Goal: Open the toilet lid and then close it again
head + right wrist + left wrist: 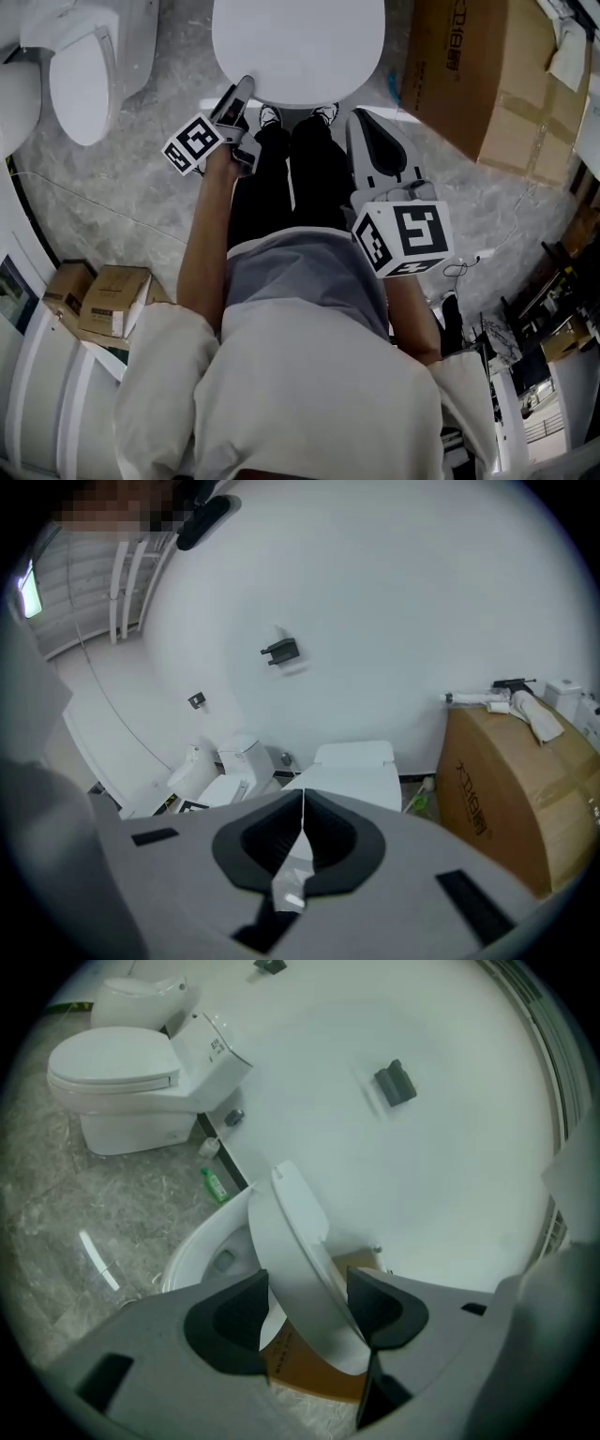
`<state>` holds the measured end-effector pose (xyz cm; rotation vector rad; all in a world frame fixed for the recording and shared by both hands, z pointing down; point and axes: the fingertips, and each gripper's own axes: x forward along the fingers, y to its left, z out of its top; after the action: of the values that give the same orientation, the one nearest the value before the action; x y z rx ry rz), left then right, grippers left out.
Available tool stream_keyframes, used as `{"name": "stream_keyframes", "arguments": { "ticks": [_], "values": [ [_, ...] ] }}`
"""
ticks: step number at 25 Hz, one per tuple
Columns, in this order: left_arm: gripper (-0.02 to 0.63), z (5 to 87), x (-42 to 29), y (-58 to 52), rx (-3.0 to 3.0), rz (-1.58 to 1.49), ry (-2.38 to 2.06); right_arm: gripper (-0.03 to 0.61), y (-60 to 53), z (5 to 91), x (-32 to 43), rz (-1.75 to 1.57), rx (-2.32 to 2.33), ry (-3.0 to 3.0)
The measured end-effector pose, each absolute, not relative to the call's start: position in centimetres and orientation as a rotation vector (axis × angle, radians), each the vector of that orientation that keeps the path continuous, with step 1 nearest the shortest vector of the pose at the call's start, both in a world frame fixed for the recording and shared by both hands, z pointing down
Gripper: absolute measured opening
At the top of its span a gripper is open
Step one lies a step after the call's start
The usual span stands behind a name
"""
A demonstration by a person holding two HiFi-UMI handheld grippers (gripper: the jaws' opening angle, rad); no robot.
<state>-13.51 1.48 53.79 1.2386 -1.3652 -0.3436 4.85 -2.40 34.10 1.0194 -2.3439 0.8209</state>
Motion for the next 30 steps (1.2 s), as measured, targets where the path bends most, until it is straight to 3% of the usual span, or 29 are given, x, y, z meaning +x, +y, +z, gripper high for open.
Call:
{"name": "stream_keyframes", "arguments": {
  "ticks": [30],
  "values": [
    [0.255, 46.1, -14.4, -2.9, 1.388, -0.368, -1.151, 0.011, -3.4, 24.6, 0.1, 0.661, 1.211, -2.417]
  ]
}}
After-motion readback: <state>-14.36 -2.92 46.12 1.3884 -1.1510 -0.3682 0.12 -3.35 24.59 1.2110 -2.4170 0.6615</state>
